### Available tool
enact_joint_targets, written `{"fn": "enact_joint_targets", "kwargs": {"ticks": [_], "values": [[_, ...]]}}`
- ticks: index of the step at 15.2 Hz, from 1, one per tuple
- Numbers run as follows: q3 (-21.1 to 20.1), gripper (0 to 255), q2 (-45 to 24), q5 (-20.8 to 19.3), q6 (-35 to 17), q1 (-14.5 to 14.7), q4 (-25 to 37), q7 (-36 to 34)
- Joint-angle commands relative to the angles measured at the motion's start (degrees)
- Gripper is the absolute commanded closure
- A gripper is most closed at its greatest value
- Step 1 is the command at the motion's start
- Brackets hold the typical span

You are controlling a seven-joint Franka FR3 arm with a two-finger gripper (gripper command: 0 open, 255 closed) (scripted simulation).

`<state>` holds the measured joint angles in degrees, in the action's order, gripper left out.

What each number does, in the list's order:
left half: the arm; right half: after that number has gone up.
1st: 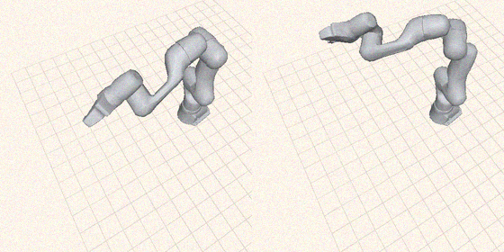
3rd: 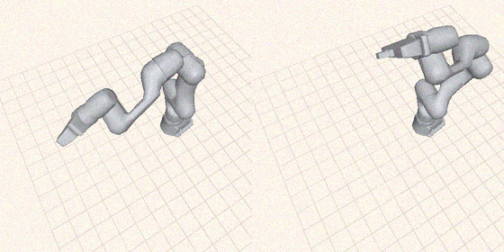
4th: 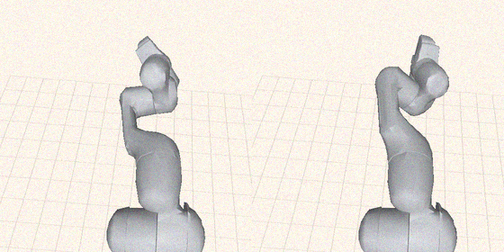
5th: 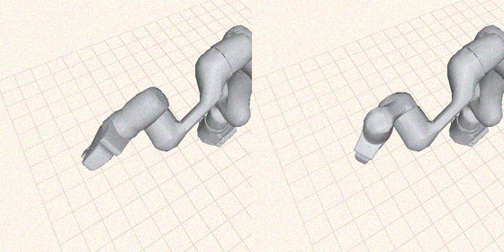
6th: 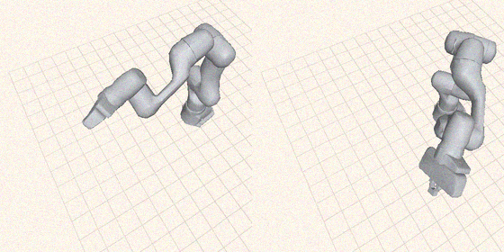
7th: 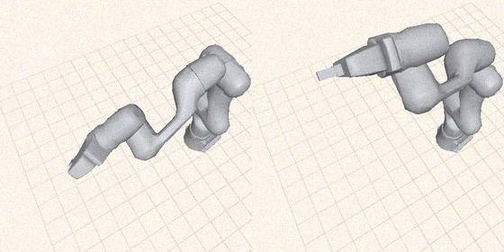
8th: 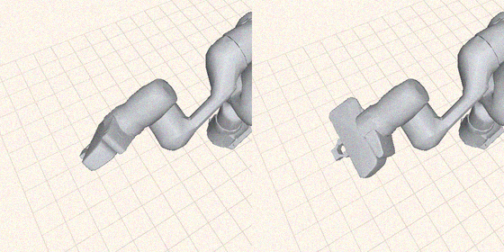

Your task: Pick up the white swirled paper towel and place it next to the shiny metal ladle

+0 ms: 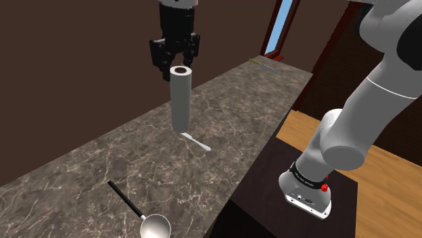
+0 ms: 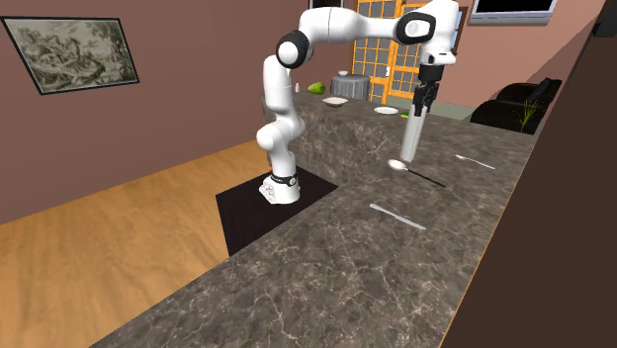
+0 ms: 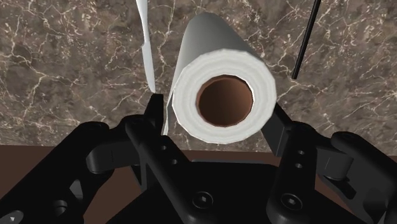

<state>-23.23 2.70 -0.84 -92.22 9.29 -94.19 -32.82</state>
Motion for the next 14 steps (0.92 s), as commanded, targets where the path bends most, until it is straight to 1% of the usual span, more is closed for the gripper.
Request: {"fn": "enact_joint_targets", "kwargs": {"ticks": [1,14], "values": [[0.05,255,0.35,0.13,-1.71,-0.03,-2.00,0.07],[0.09,255,1.22,0.46,-11.88,-0.02,-12.97,0.07]]}}
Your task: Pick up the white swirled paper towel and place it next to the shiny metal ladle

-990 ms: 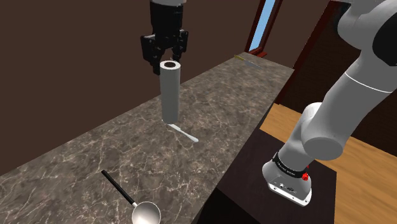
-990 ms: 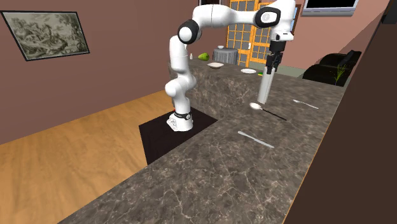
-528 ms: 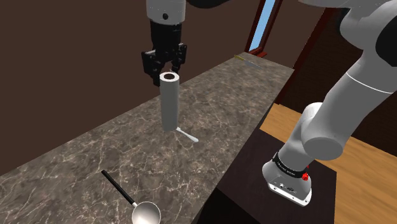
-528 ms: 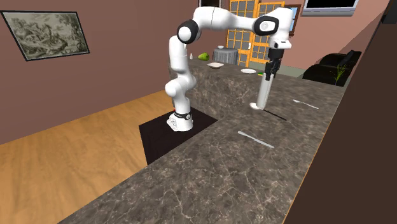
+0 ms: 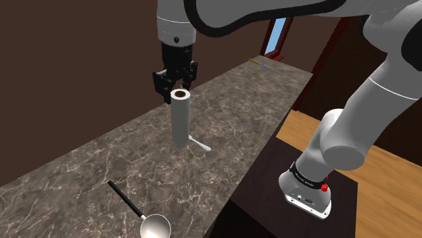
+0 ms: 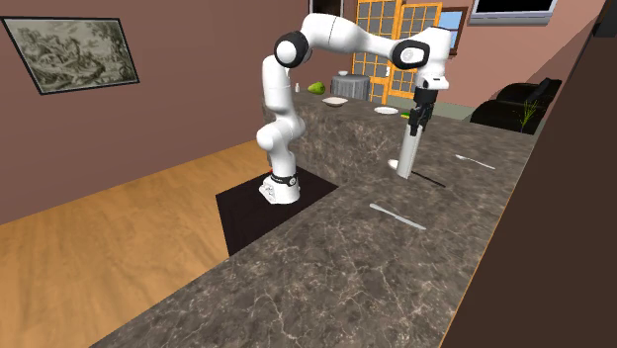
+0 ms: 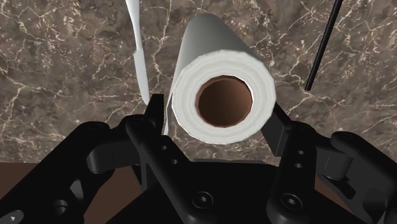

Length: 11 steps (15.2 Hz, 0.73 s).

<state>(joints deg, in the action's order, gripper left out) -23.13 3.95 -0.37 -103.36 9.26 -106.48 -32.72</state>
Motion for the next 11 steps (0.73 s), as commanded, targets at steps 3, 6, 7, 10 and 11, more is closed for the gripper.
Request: {"fn": "enact_joint_targets", "kwargs": {"ticks": [3,6,7,10,11], "values": [[-0.05,255,-0.17,-0.07,-3.03,0.03,-2.85,-0.13],[-0.10,255,-0.42,-0.18,-5.31,0.06,-4.89,-0.26],[-0.12,255,-0.54,-0.23,-6.07,0.07,-5.55,-0.32],[-0.18,255,-0.95,-0.41,-8.34,0.10,-7.43,-0.51],[-0.21,255,-1.12,-0.48,-9.09,0.11,-8.03,-0.58]]}}
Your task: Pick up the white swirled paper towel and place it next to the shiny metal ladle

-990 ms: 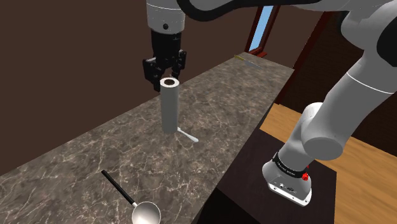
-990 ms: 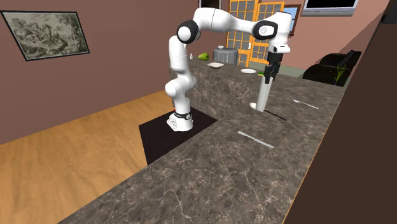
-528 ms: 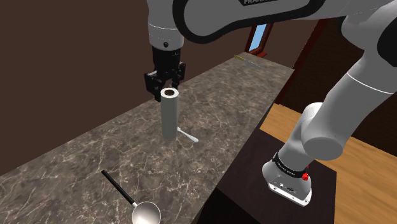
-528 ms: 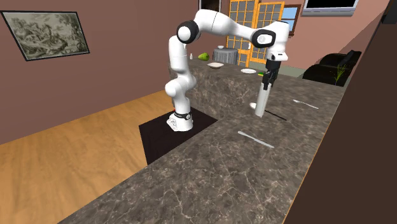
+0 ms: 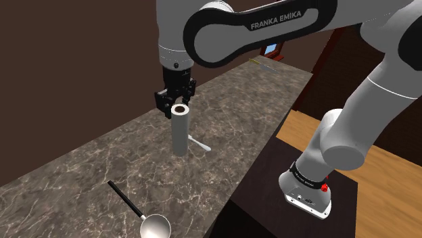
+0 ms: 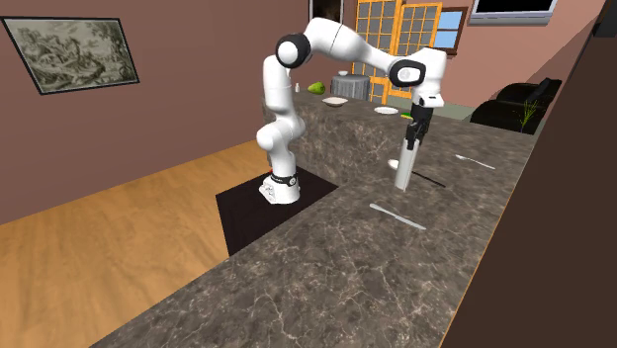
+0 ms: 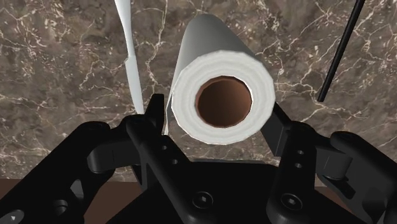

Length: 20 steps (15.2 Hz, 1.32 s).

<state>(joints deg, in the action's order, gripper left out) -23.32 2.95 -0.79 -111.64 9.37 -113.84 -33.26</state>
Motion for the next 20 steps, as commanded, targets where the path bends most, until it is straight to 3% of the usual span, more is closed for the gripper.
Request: {"fn": "enact_joint_targets", "kwargs": {"ticks": [1,10,17,18,20], "values": [[-0.03,255,-0.29,-0.14,-1.56,0.01,-1.26,-0.12],[-0.22,255,-2.44,-1.18,-8.17,0.11,-5.93,-1.03],[-0.22,255,-2.44,-1.18,-8.17,0.11,-5.93,-1.03],[-0.22,0,-2.44,-1.18,-8.17,0.11,-5.93,-1.03],[-0.22,0,-2.44,-1.18,-8.17,0.11,-5.93,-1.03]]}}
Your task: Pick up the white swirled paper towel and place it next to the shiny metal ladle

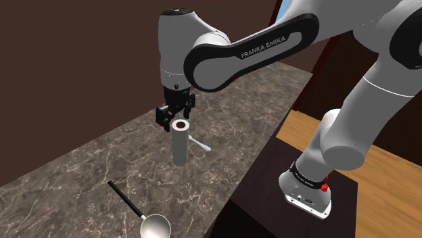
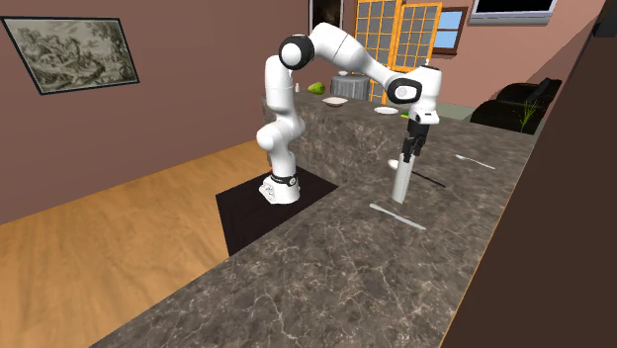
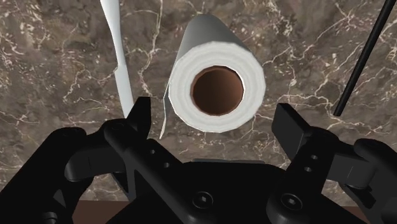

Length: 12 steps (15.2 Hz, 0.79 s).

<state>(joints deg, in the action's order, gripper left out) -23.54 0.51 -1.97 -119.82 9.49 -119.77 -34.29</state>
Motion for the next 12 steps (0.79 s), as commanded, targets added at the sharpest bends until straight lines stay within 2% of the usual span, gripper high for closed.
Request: {"fn": "enact_joint_targets", "kwargs": {"ticks": [1,3,7,12], "values": [[0.00,0,0.00,0.00,0.00,0.00,0.00,0.00],[0.00,0,0.00,0.00,0.00,0.00,0.00,0.00],[0.10,0,2.34,1.13,7.07,-0.04,4.94,0.81],[0.11,0,2.34,1.13,7.07,-0.03,4.94,0.81]]}}
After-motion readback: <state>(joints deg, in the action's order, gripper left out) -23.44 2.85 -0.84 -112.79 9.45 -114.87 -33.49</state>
